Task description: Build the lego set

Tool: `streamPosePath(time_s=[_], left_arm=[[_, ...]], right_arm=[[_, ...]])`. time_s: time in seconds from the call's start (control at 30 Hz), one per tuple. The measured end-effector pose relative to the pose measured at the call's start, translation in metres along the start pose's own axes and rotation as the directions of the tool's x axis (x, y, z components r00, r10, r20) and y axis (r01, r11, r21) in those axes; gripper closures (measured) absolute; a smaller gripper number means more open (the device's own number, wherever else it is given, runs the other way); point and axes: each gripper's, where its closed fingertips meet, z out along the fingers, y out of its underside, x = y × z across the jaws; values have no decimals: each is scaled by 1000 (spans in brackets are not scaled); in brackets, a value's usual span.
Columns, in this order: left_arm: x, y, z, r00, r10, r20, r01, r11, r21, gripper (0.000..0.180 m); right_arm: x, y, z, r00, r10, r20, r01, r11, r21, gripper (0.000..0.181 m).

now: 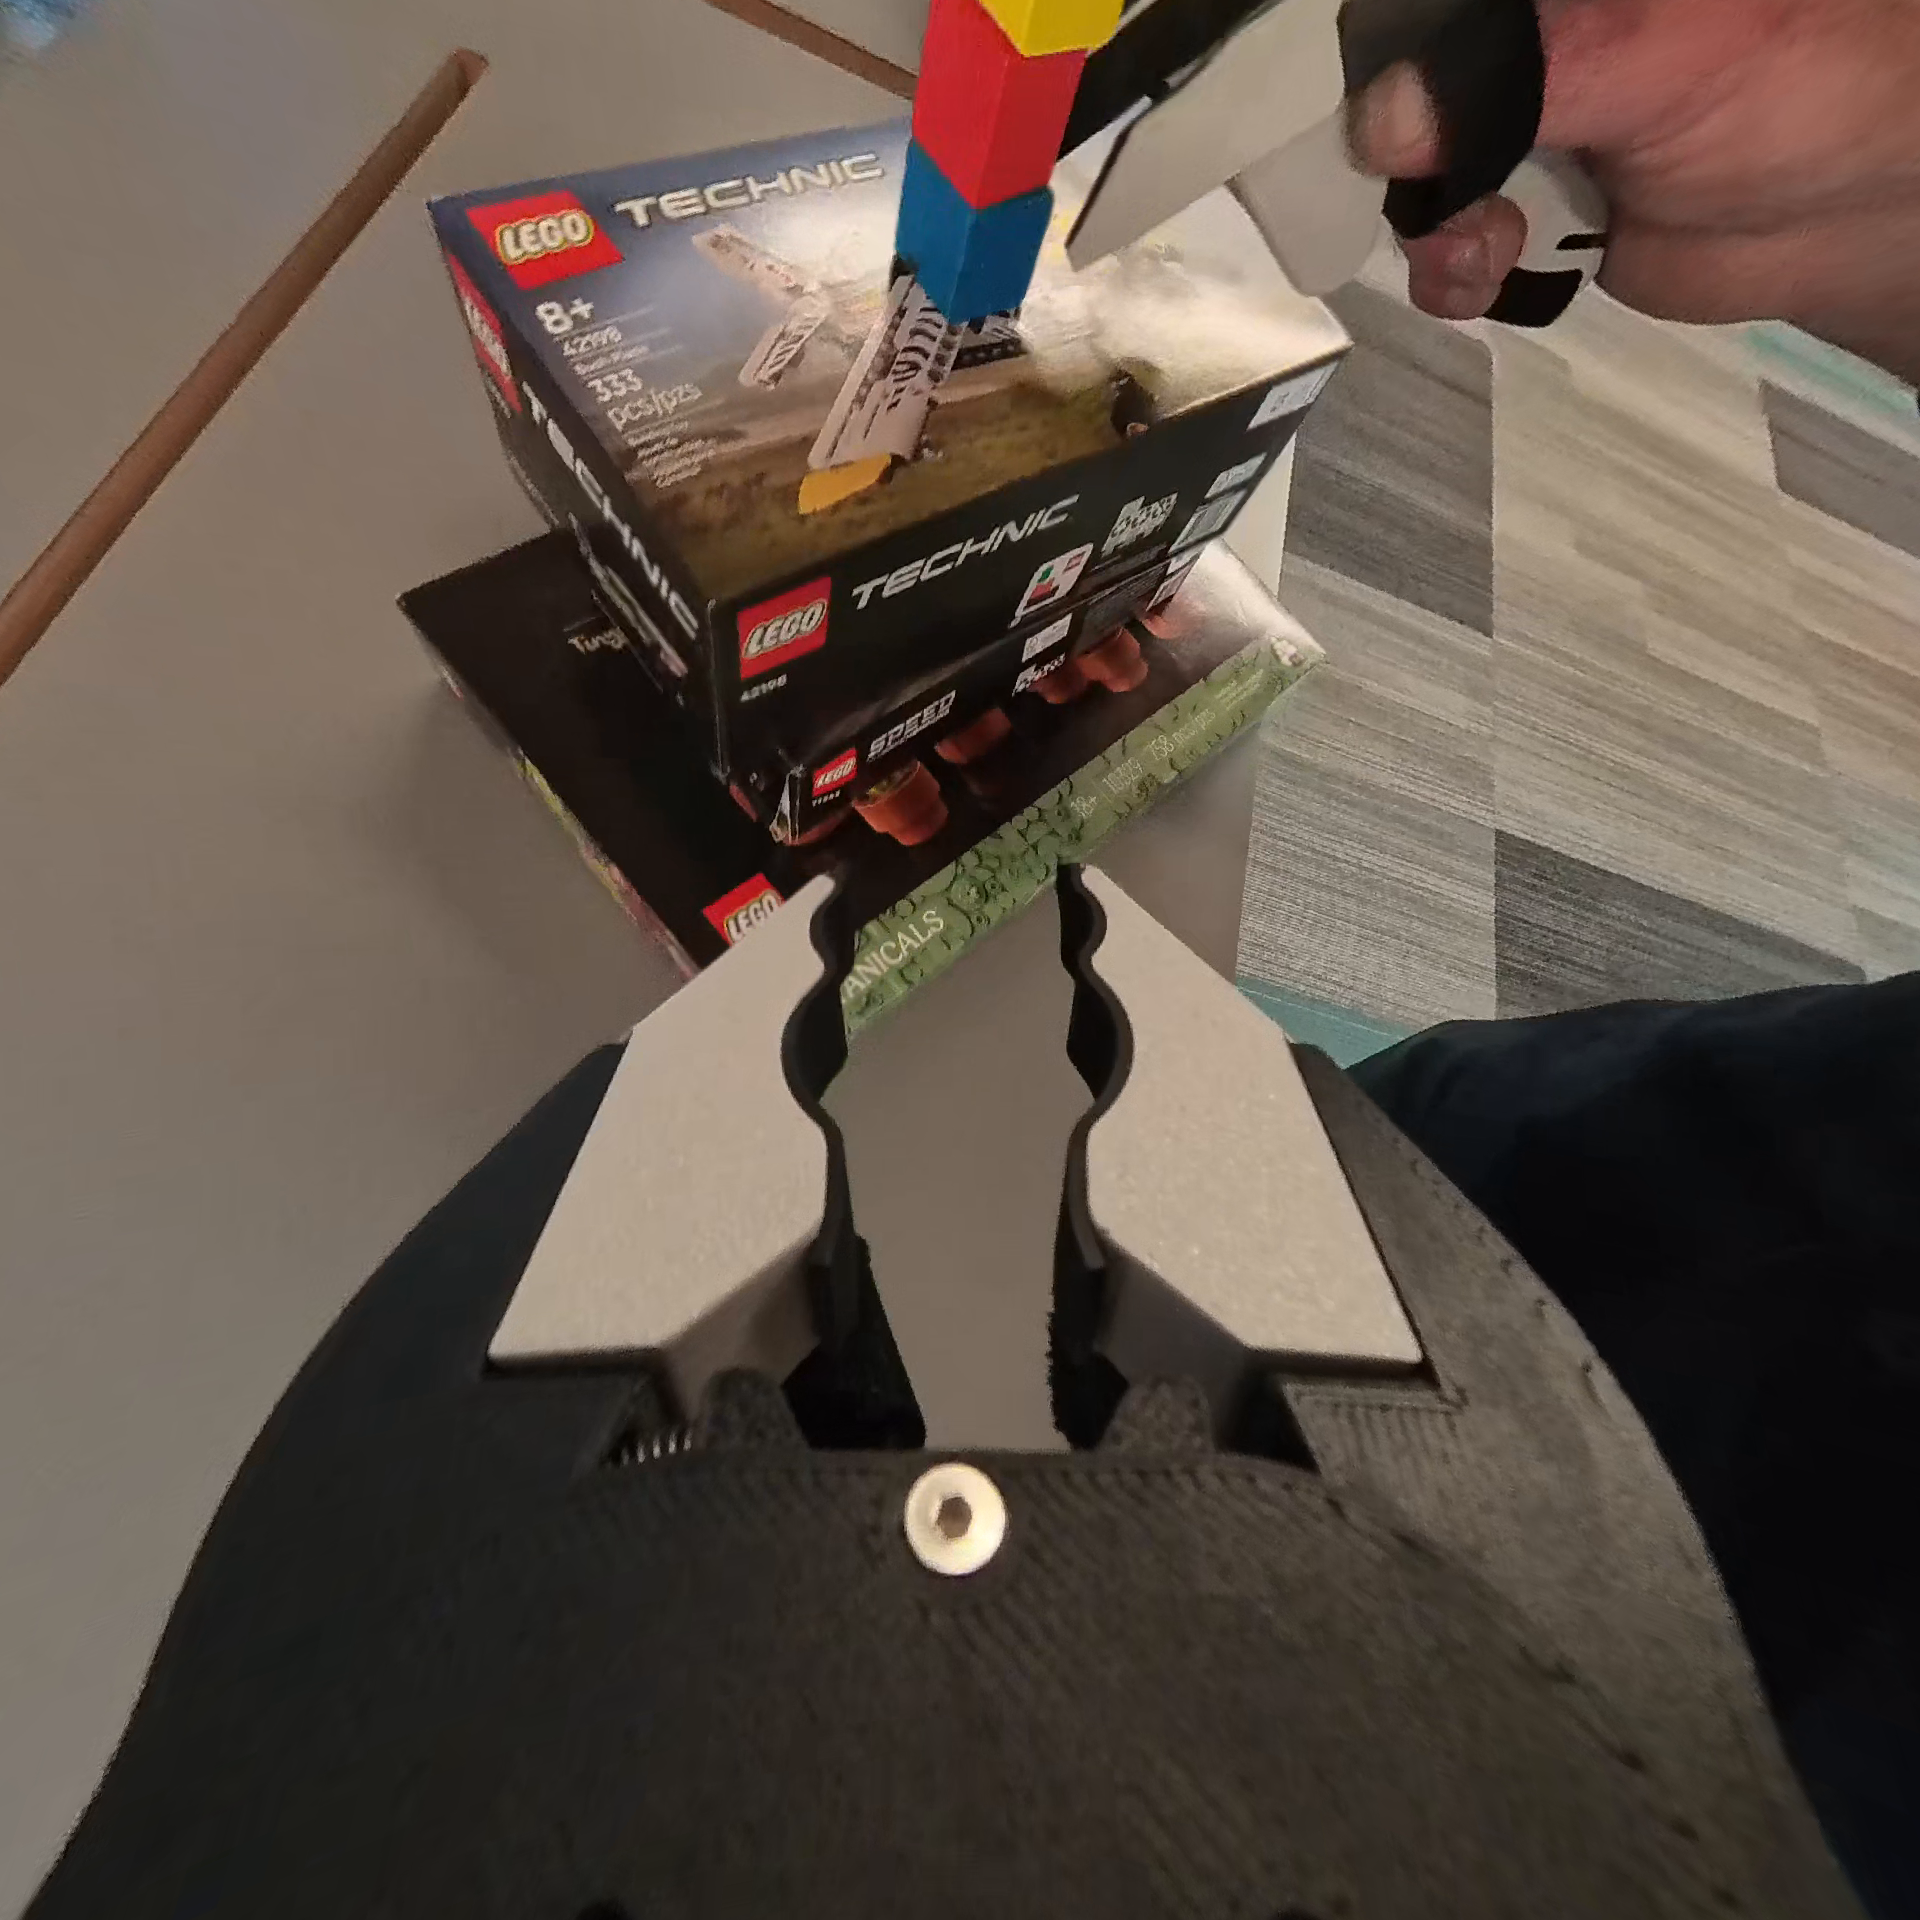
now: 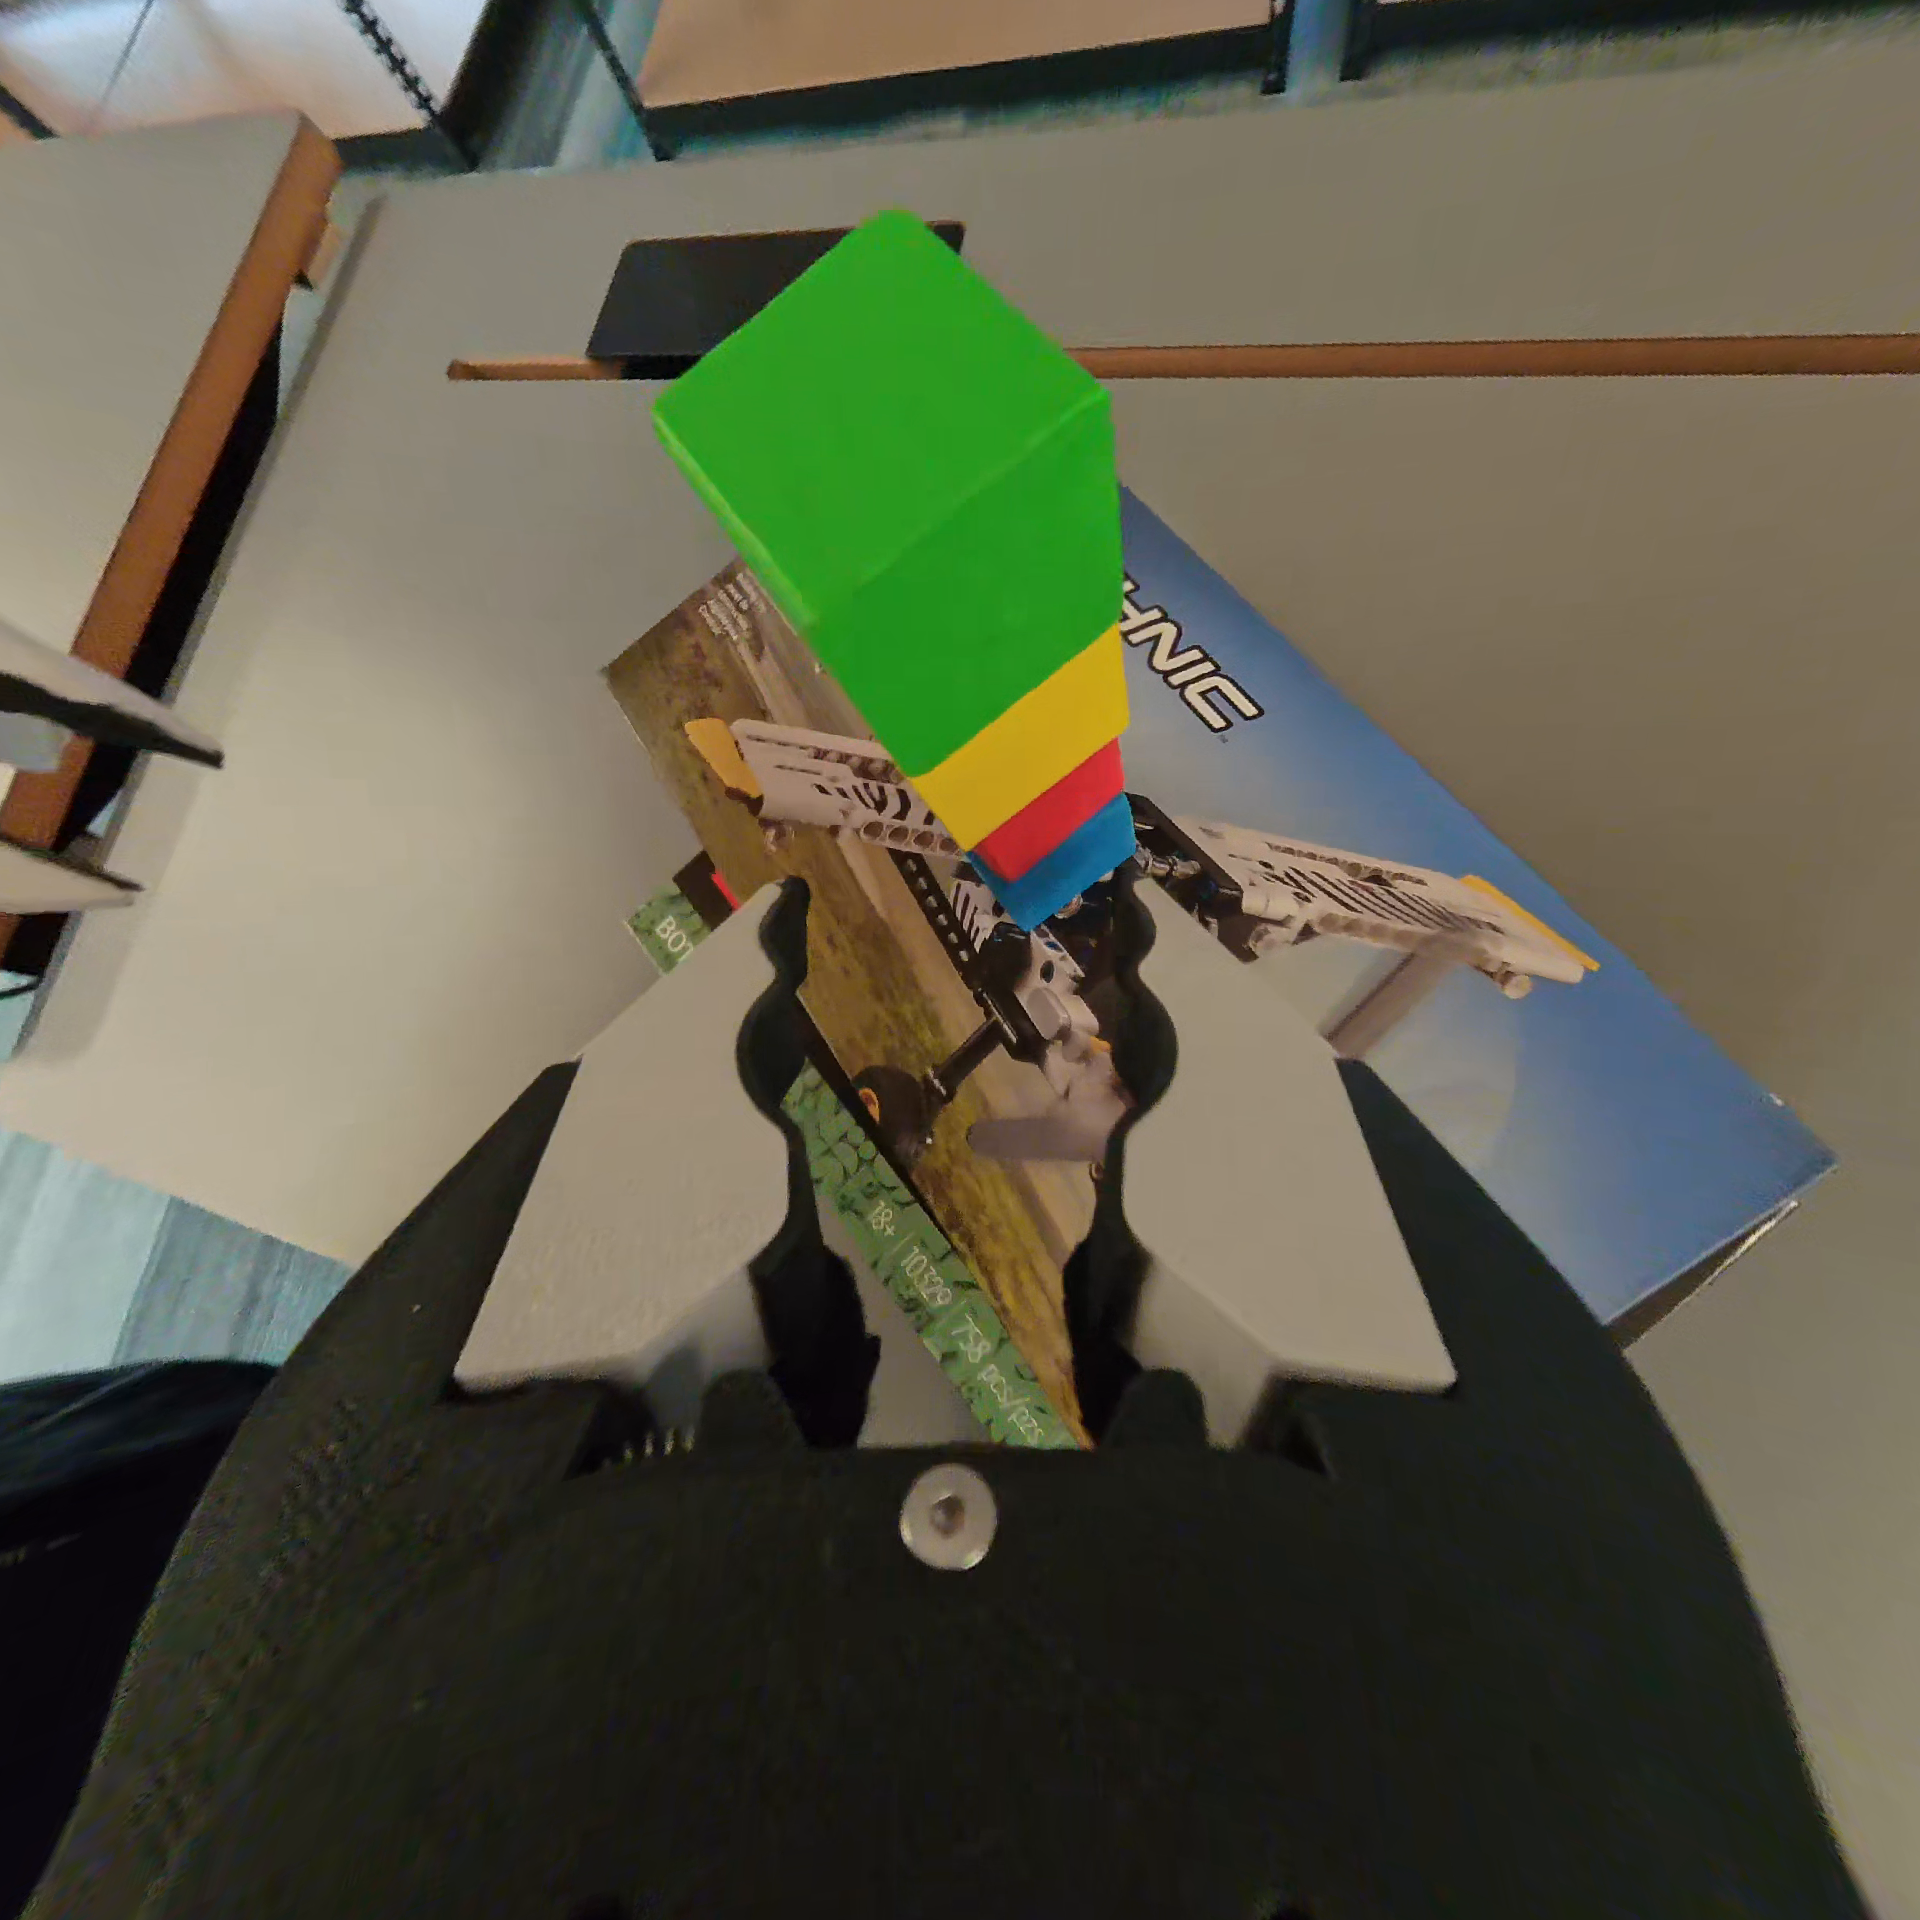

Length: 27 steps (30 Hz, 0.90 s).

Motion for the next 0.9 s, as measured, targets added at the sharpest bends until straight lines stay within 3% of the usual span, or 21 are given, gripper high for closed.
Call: streamPosePath(time_s=[0.47, 0.6, 0.9], left_arm=[[2, -17, 4, 999, 18, -50, -15, 998, 57, 142], [-2, -42, 28, 997, 36, -74, -31, 997, 68, 141], [-8, -95, 94, 993, 61, -101, -54, 996, 76, 137]], right_arm=[[-6, 5, 20, 993, 110, -31, -111, 994, -17, 121], [-18, 6, 22, 1000, 10, -17, -10, 999, -36, 123], [-22, 12, 9, 996, 63, 66, -62, 998, -12, 120]])
